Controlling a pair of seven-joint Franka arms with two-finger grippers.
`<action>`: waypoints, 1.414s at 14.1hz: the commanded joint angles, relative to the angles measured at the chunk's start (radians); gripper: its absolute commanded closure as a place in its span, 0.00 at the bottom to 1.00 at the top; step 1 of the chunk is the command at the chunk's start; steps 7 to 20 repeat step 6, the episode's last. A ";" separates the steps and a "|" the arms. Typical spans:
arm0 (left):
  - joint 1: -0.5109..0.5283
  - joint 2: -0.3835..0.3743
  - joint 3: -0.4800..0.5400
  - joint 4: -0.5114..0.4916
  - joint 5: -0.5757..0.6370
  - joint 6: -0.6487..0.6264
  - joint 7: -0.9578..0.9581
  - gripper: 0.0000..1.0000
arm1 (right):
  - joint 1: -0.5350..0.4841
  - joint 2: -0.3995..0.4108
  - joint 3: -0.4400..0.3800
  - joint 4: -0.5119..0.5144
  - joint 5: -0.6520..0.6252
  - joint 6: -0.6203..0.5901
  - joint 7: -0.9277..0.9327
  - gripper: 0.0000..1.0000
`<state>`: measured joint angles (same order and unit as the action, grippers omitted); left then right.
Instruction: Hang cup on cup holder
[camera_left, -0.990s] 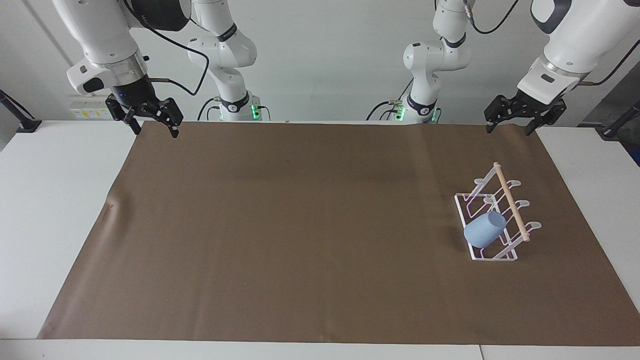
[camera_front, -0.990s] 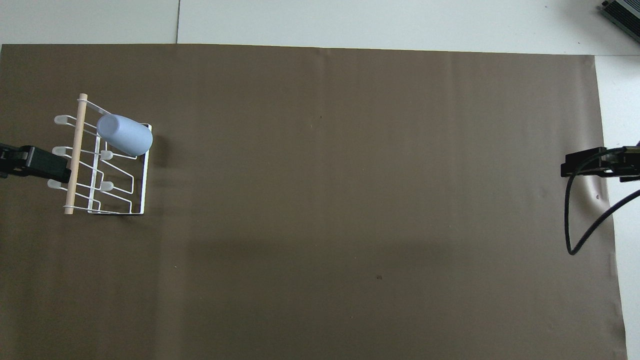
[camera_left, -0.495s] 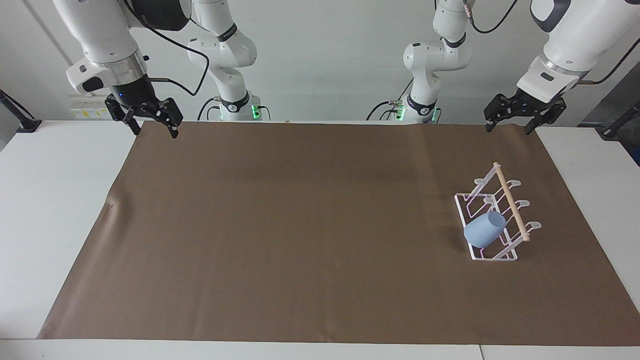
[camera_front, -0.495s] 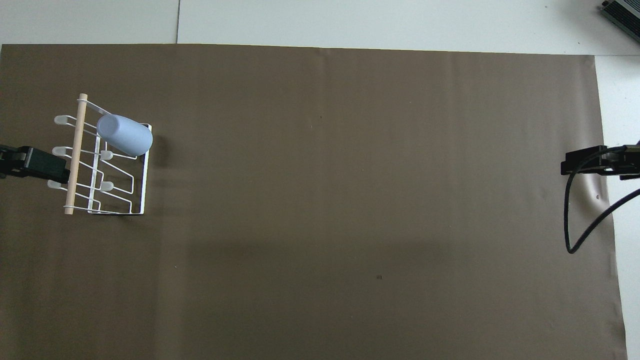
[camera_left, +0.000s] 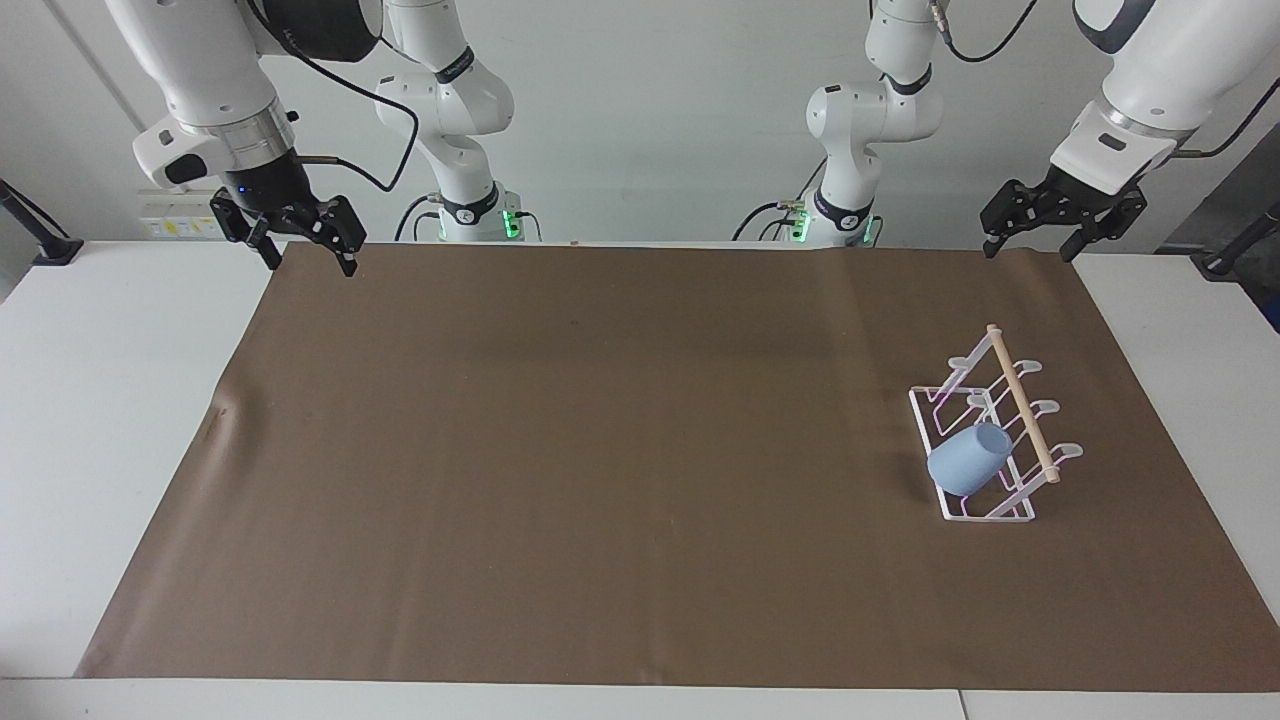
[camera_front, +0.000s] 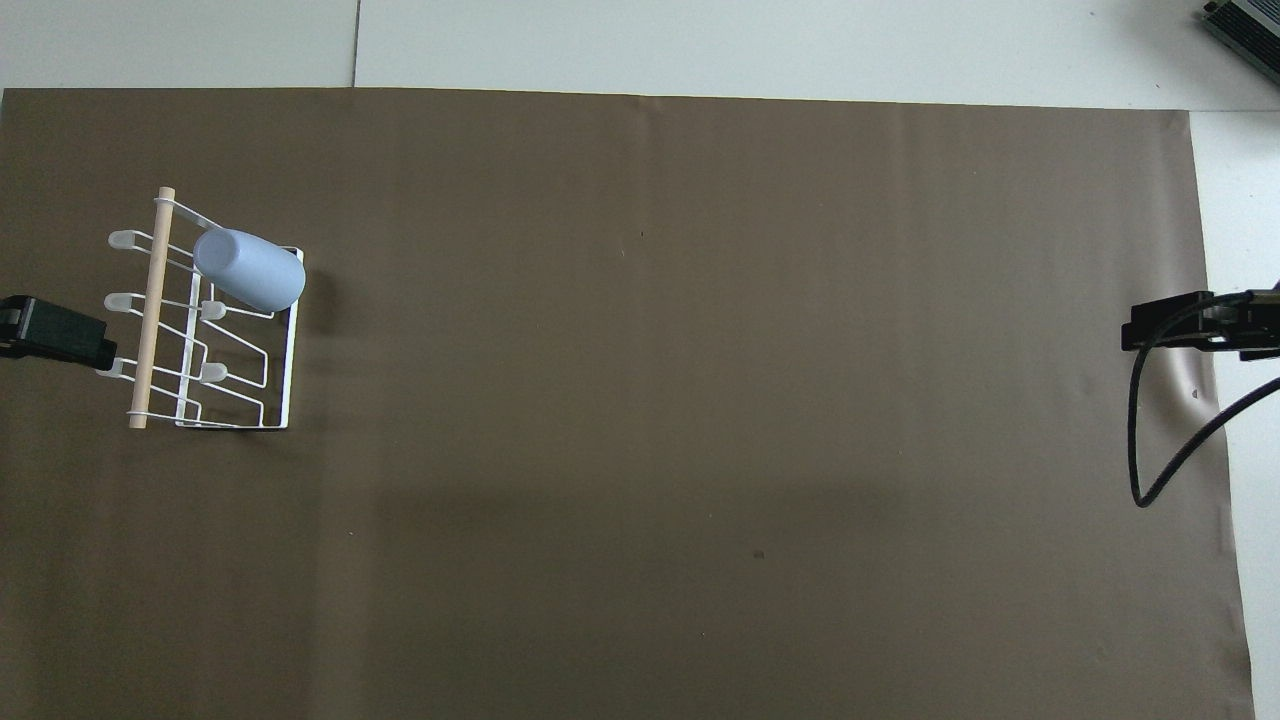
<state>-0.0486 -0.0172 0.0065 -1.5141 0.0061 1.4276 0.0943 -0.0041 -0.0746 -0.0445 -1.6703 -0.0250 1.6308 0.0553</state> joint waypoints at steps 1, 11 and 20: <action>-0.016 -0.018 0.024 -0.023 -0.008 -0.009 0.031 0.00 | -0.004 0.004 0.003 0.009 0.010 -0.006 0.011 0.00; -0.013 -0.009 0.023 -0.018 -0.011 -0.013 0.030 0.00 | -0.010 0.004 0.003 0.009 0.013 -0.005 0.011 0.00; -0.013 -0.009 0.023 -0.018 -0.011 -0.013 0.030 0.00 | -0.010 0.004 0.003 0.009 0.013 -0.005 0.011 0.00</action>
